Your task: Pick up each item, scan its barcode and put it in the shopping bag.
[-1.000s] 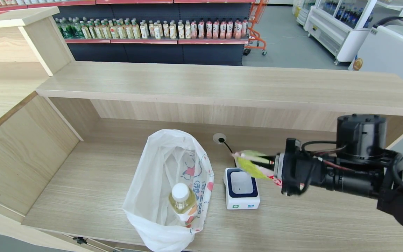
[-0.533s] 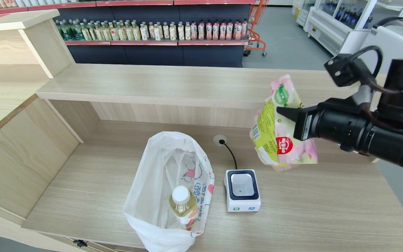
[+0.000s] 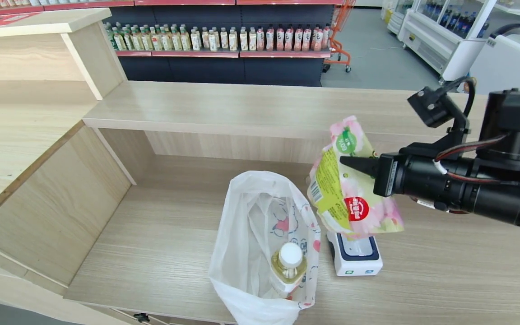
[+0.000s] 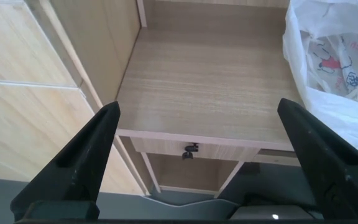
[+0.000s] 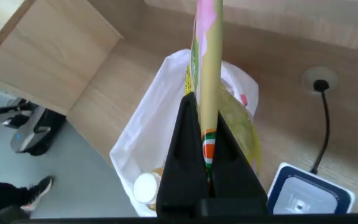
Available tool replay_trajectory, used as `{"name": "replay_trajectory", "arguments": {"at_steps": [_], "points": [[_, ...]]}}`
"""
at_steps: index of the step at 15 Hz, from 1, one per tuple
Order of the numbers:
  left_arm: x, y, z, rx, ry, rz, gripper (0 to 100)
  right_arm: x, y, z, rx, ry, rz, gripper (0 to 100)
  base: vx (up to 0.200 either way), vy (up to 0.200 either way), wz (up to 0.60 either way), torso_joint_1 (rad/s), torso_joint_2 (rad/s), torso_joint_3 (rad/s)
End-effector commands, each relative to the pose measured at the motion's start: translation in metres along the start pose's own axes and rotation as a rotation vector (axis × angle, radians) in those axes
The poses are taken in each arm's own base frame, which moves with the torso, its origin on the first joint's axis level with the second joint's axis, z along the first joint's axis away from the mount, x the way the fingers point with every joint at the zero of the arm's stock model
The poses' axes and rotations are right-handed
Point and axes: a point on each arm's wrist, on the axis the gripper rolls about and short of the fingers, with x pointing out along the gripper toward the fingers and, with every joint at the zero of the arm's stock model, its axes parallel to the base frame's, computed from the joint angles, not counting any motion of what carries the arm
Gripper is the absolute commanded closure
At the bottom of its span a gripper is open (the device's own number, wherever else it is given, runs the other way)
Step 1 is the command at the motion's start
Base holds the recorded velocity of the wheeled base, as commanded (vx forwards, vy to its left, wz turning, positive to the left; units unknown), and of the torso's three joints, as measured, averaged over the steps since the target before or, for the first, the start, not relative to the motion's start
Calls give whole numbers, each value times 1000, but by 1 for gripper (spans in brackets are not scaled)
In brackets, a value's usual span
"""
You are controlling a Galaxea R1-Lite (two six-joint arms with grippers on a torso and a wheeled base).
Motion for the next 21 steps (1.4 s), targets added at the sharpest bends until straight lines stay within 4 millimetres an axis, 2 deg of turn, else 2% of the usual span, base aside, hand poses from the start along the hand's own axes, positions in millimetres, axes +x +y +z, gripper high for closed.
{"name": "replay_trajectory", "arguments": {"at_steps": [1,6,12,18,21], "points": [[0,0,0,0,0,0,0,17,-7,-18,13,71,-8,100,0,0,0,0,0,0],[0,0,0,2,0,0,0,39,-23,-55,26,104,100,100,0,0,0,0,0,0],[0,0,0,3,-2,0,0,65,-42,-82,26,82,178,100,0,0,0,0,0,0],[0,0,0,40,-2,0,0,87,-51,-101,18,56,206,100,0,0,0,0,0,0],[0,0,0,49,-2,0,0,94,-54,-99,5,12,287,100,0,0,0,0,0,0]]}}
